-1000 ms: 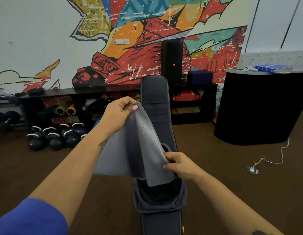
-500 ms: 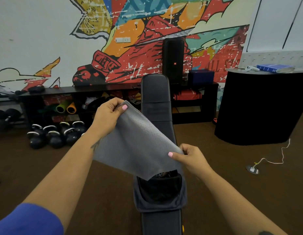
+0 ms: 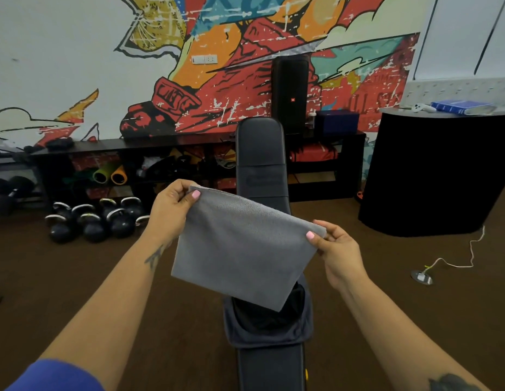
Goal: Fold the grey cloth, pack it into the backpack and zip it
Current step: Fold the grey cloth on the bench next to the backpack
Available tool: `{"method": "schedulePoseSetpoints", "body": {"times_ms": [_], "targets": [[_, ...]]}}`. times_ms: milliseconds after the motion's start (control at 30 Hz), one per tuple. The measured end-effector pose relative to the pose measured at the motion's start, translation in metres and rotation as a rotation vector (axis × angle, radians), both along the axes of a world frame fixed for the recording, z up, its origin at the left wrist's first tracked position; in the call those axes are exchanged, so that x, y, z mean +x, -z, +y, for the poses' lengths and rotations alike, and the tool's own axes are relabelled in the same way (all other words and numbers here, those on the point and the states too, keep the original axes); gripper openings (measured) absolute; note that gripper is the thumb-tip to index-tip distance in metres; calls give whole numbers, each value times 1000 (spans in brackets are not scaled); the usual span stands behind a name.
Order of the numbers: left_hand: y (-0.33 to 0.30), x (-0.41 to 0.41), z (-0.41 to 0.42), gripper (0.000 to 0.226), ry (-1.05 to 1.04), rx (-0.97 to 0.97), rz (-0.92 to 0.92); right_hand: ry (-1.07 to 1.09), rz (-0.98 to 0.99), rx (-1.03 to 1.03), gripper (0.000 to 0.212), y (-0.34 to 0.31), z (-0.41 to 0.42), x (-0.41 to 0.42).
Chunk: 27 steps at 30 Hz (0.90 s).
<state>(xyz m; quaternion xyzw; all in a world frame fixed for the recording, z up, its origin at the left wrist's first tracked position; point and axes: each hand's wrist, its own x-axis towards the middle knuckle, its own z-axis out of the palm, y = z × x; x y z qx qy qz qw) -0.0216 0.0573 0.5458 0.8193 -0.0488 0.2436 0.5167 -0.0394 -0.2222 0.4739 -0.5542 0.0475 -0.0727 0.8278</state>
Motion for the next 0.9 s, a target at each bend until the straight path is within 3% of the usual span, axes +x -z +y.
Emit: {"method": "schedulePoseSetpoints", "body": {"times_ms": [267, 500, 667, 900], "targets": [[27, 6, 15, 17, 32, -87, 98, -28, 22, -21, 24, 4, 0, -1], [89, -9, 26, 16, 67, -100, 322, -51, 119, -489, 15, 48, -11, -12], [155, -21, 28, 1, 46, 33, 481, -47, 273, -728, 14, 110, -17, -15], [253, -15, 20, 10, 104, 111, 734, -38, 487, -650, 17, 195, -24, -3]]}}
